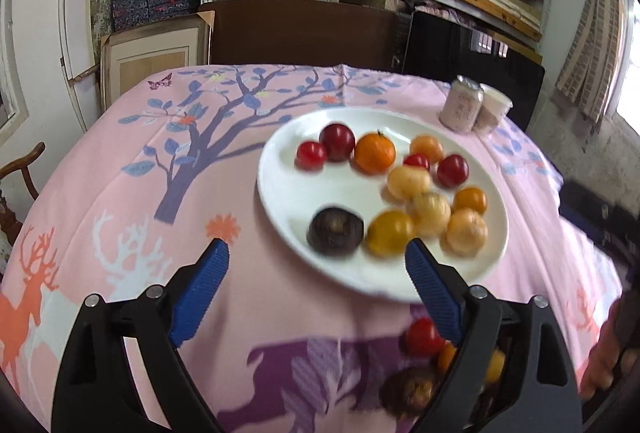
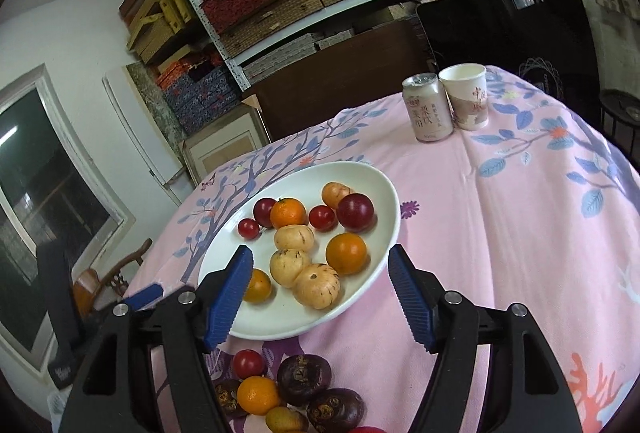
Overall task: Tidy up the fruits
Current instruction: 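Move both open grippers back toward the fruit pile, then grasp a dark brown plum with the left gripper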
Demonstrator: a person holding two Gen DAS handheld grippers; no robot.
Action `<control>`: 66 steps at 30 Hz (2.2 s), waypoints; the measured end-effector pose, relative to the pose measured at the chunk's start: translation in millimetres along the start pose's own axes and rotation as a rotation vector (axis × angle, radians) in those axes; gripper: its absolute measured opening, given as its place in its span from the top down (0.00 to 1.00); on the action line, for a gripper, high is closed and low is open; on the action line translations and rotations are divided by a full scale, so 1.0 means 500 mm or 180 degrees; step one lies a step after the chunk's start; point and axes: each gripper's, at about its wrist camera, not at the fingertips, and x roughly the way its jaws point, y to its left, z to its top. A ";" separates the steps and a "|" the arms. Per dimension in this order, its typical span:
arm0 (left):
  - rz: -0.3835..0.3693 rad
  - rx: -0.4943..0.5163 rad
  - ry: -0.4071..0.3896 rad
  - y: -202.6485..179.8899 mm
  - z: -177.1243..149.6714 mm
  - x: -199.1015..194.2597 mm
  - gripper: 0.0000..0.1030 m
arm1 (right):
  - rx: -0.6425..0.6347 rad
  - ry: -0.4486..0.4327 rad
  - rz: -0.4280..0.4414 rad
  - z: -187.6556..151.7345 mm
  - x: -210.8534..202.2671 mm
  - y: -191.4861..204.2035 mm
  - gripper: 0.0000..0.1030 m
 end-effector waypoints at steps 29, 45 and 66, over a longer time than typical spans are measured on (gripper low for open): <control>0.0061 0.0735 0.0393 -0.100 -0.148 -0.018 0.06 | 0.0477 -0.0035 -0.0079 -0.072 -0.083 -0.080 0.23; 0.0220 0.0503 0.0280 -0.031 -0.141 -0.033 0.06 | 0.0487 -0.0010 -0.0031 -0.078 -0.079 -0.076 0.23; -0.0262 0.0387 0.0510 -0.038 -0.131 0.013 0.60 | 0.0298 0.0118 -0.0088 -0.090 -0.073 -0.061 0.23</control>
